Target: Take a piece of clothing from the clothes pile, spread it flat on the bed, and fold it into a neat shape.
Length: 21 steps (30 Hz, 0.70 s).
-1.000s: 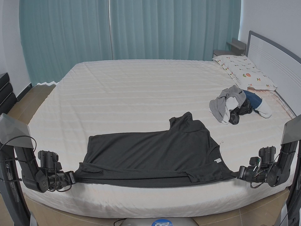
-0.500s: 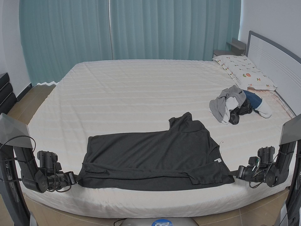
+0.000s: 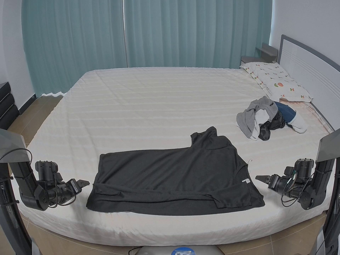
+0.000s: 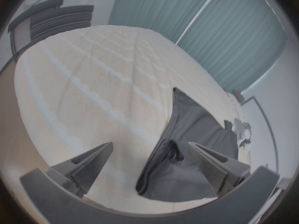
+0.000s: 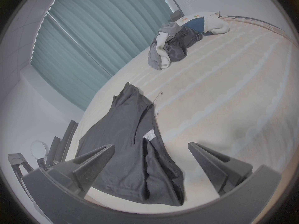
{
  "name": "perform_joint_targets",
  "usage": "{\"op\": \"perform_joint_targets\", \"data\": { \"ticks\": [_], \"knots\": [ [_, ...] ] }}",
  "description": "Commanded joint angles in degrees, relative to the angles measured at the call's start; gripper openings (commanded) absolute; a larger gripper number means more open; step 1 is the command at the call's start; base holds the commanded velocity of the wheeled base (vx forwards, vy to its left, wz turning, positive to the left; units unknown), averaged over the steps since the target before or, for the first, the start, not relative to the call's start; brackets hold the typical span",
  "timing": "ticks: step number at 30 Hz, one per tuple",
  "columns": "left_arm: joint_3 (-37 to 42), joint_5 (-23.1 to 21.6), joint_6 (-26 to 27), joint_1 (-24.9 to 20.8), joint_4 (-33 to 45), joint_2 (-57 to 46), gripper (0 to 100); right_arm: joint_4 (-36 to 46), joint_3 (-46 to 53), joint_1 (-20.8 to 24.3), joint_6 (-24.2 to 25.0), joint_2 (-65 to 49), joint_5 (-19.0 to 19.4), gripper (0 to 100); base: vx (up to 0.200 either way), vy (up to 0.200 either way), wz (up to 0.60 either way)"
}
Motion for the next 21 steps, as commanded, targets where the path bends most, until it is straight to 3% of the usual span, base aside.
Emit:
{"op": "perform_joint_targets", "data": {
  "ticks": [1, 5, 8, 15, 21],
  "knots": [
    [-3.86, -0.17, -6.73, -2.81, 0.16, -0.35, 100, -0.94, -1.33, 1.91, 2.69, 2.32, -0.12, 100, 0.000, 0.000, 0.00],
    [-5.88, 0.27, -11.04, -7.12, 0.07, 1.58, 100, -0.94, -1.86, 2.17, 3.39, 3.11, -0.12, 100, 0.000, 0.000, 0.00],
    [-7.11, 1.76, -11.30, -9.49, -0.11, 3.78, 100, -0.94, -1.86, 2.17, 3.39, 3.28, -0.12, 100, 0.000, 0.000, 0.00],
    [-8.34, 5.98, -11.04, -11.43, -0.11, 6.41, 100, -1.29, -1.86, 2.26, 3.39, 3.99, -0.12, 100, 0.000, 0.000, 0.00],
    [-7.55, 6.16, -10.86, -11.87, -0.02, 6.24, 100, -1.73, -1.95, 2.26, 3.39, 4.16, -0.21, 100, 0.000, 0.000, 0.00]
  ]
}}
